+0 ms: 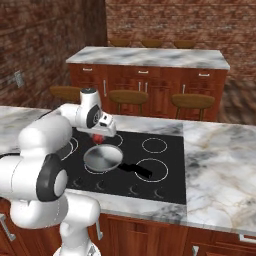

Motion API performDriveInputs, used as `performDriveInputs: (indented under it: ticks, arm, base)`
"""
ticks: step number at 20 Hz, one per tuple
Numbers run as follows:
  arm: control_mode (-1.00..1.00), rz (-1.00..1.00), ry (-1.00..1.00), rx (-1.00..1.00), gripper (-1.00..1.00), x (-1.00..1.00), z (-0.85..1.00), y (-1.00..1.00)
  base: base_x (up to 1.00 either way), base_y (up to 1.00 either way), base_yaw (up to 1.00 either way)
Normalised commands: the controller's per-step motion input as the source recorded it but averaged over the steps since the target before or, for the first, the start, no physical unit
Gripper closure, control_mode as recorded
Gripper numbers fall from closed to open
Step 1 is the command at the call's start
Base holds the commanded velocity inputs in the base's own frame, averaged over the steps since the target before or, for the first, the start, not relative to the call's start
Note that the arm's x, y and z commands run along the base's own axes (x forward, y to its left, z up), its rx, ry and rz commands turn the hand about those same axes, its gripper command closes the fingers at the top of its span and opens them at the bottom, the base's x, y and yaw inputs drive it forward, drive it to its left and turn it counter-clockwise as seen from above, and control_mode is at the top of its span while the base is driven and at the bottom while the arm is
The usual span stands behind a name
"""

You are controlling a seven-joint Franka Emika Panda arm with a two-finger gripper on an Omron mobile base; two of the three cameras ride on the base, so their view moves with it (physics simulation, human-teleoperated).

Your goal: Place both pans onto different burners. Then place the bell pepper and the shrimp on different pans.

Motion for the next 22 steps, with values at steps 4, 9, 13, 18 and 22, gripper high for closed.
performDriveInputs:
  ticks: [4,9,13,18,22]
  arm:
    - [-1.00,0.00,0.03,0.00,1.00,0.48,-0.73,0.07]
    - [-1.00,0.00,0.02,0.00,1.00,0.31,-0.60,0.01]
    - [-1.00,0.00,0.01,0.00,1.00,0.27,-0.38,0.00]
    - [-1.00,0.00,0.07,0.00,1.00,0.14,-0.25,0.00]
    - [-1.00,0.00,0.14,0.00,1.00,0.00,-0.11,0.00]
  base:
    - [0.00,0.00,0.00]
    - [0.00,0.00,0.00]
    - [0.00,0.00,0.00]
    - [0.00,0.00,0.00]
    - [0.00,0.00,0.00]
